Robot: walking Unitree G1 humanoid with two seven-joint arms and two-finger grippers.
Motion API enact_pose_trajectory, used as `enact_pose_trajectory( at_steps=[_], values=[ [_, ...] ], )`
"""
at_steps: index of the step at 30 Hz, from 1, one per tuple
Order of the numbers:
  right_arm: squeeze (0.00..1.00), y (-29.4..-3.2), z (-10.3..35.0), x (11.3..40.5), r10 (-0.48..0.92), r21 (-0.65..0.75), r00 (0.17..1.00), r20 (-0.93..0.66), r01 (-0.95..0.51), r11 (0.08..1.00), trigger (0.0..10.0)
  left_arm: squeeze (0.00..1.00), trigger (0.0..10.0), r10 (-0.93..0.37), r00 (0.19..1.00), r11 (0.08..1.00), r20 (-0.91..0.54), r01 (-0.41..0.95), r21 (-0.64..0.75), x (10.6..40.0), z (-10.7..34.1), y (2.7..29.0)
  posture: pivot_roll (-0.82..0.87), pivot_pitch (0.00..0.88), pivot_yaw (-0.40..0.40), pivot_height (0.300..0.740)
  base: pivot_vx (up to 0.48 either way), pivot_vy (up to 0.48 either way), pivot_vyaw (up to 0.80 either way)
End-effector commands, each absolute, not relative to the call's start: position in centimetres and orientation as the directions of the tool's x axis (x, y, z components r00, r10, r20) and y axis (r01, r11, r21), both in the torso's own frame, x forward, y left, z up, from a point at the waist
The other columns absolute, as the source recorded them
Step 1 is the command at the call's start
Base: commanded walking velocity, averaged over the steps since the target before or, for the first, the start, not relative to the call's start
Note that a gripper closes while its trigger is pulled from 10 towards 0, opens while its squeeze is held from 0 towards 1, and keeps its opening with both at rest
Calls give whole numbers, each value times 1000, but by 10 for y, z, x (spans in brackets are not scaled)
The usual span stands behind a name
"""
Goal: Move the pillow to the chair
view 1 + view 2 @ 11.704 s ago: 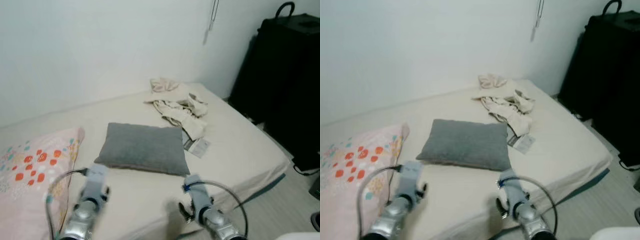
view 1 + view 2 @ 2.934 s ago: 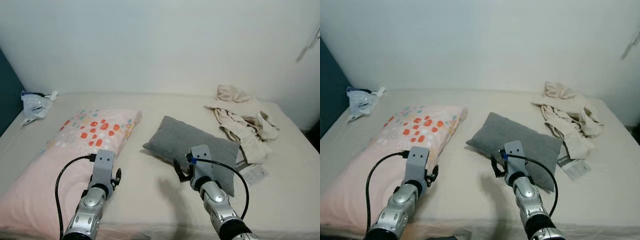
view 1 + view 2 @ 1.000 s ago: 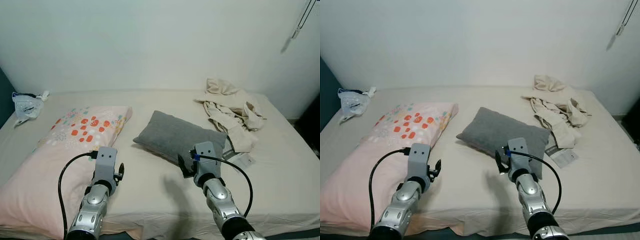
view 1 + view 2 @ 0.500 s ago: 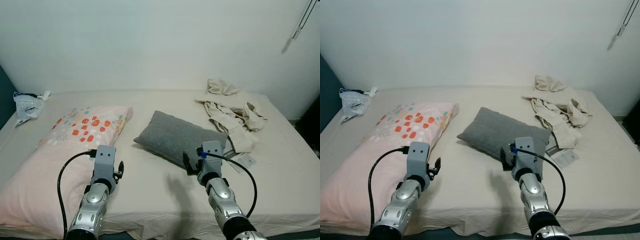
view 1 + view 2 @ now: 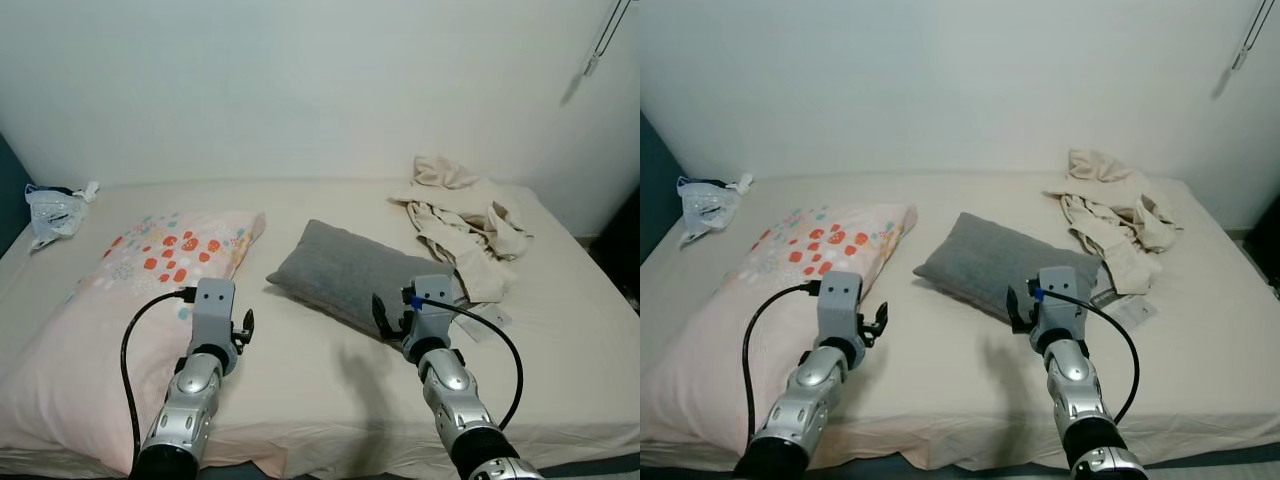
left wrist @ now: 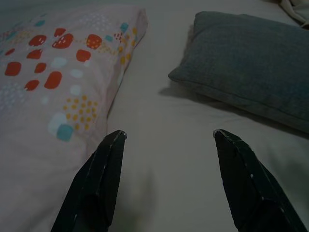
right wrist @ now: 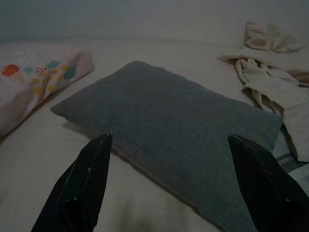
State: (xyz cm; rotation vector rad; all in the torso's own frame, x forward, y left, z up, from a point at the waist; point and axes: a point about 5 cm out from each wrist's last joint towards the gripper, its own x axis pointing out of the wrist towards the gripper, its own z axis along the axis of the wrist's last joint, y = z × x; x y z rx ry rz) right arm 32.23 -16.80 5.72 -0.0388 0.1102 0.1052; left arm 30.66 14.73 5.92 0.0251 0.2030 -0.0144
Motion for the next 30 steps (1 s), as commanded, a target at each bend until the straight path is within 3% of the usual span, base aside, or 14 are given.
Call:
enact_pose_trajectory(
  at_steps=[1, 7, 13, 16, 20, 24, 27, 30],
  values=[
    [0, -163, 59, 326, 133, -47, 983, -127, -140, 989, 10000, 0, 10000, -17, 979, 999, -203, 25, 34, 307, 61, 152, -2, 77, 7, 641, 0, 0, 0],
    [0, -158, 66, 332, 166, -118, 980, -112, -179, 977, 10000, 0, 10000, -34, 984, 996, -176, 47, 71, 314, 72, 164, -18, 104, 14, 636, 0, 0, 0],
    [0, -160, 73, 334, 146, -104, 986, -78, -154, 983, 10000, 0, 10000, -54, 985, 994, -162, 69, 88, 323, 81, 165, -20, 103, 26, 636, 0, 0, 0],
    [0, -167, 77, 336, 118, -104, 991, -60, -124, 987, 10000, 0, 10000, -81, 984, 991, -161, 96, 88, 328, 84, 160, -39, 89, 51, 636, 0, 0, 0],
    [0, -196, 74, 330, 31, -115, 997, -67, -39, 993, 10000, 0, 10000, -167, 969, 968, -183, 196, 158, 331, 80, 130, -40, 108, 71, 636, 0, 0, 0],
    [0, -197, 77, 329, -2, -113, 999, -44, -3, 994, 10000, 0, 10000, -212, 957, 961, -197, 240, 134, 330, 81, 119, -72, 122, 109, 636, 0, 0, 0],
    [0, -195, 78, 329, -4, -102, 999, -36, 1, 995, 10000, 0, 10000, -215, 954, 961, -207, 245, 132, 329, 79, 119, -72, 122, 109, 636, 0, 0, 0],
    [0, -191, 79, 333, 8, -112, 999, -45, -13, 994, 10000, 0, 10000, -143, 960, 982, -241, 168, 89, 329, 73, 134, -74, 125, 118, 636, 0, 0, 0]
  ],
)
